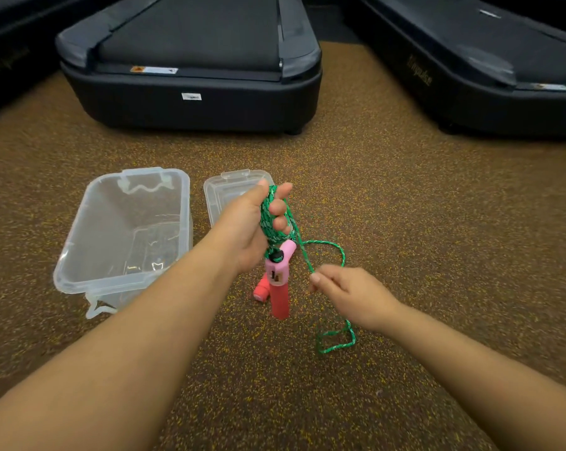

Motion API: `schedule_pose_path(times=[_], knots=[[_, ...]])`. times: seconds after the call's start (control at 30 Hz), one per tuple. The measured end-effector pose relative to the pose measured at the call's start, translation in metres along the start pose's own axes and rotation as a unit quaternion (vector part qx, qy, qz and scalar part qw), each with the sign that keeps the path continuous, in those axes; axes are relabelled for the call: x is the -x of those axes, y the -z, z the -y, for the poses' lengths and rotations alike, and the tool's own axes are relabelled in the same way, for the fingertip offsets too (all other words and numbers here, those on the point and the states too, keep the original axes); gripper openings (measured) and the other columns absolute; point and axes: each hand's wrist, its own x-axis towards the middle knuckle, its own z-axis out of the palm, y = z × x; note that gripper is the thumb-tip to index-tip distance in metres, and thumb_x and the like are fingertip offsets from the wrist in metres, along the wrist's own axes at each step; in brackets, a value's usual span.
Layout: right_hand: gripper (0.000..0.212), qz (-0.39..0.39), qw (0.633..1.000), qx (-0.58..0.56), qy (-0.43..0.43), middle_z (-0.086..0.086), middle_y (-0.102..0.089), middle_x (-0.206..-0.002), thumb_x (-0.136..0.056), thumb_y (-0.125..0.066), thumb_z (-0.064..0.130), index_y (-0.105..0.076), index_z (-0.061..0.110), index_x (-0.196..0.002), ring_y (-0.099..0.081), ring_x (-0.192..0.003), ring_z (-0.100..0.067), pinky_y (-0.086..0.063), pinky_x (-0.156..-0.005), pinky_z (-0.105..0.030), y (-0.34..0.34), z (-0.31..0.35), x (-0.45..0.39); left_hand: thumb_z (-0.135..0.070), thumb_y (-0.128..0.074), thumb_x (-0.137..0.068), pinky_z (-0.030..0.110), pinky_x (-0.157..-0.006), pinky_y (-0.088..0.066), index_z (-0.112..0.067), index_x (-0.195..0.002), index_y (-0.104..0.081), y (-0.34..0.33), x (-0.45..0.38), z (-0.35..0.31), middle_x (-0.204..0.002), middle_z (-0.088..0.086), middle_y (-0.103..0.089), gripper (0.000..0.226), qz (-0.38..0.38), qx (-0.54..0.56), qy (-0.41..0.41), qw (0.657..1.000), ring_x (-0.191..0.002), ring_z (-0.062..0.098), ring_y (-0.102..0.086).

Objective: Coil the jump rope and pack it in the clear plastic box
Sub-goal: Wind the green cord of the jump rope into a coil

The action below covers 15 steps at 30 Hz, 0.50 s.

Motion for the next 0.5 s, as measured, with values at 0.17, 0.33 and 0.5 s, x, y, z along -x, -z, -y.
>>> schedule_pose_path(times=[0.17,0.33,0.5], knots=[[0.031,0.017,0.995,0.070,0.072,0.009,-0.043,-0.056,-0.096,-0.036,0.045,-0.060,0.026,-0.094,-0.046,-0.064,-0.015,-0.042,-0.063,-0.033,0.001,0.036,0.009,-0.028,-0.027,-0.103,0.028,-0.070,-0.048,-0.005,-0.112,-0.051,-0.001,-0.002,0.006,-0.072,0.001,-0.075,0.035,-0.022,-0.103,-0.016,0.994,-0.052,0.011,-0.057],[0.024,-0.010,0.986,-0.110,0.125,0.016,-0.053,-0.058,-0.096,-0.044,0.031,-0.063,0.021,-0.085,-0.049,-0.060,0.003,-0.039,-0.062,-0.021,0.018,0.065,0.012,-0.042,-0.027,-0.100,0.046,-0.097,-0.044,-0.022,-0.064,-0.078,0.004,0.007,0.017,-0.106,0.023,-0.070,0.065,0.001,-0.293,0.011,0.956,-0.092,0.033,-0.062],[0.023,-0.081,0.952,-0.276,0.108,0.005,-0.055,-0.060,-0.096,-0.046,0.024,-0.060,0.018,-0.079,-0.054,-0.055,-0.007,-0.045,-0.056,-0.026,0.047,0.073,0.006,-0.044,-0.019,-0.102,0.019,-0.053,-0.039,-0.015,-0.054,-0.052,0.006,0.016,0.020,-0.042,-0.006,-0.054,0.064,0.023,-0.378,-0.012,0.925,-0.040,-0.002,-0.049]])
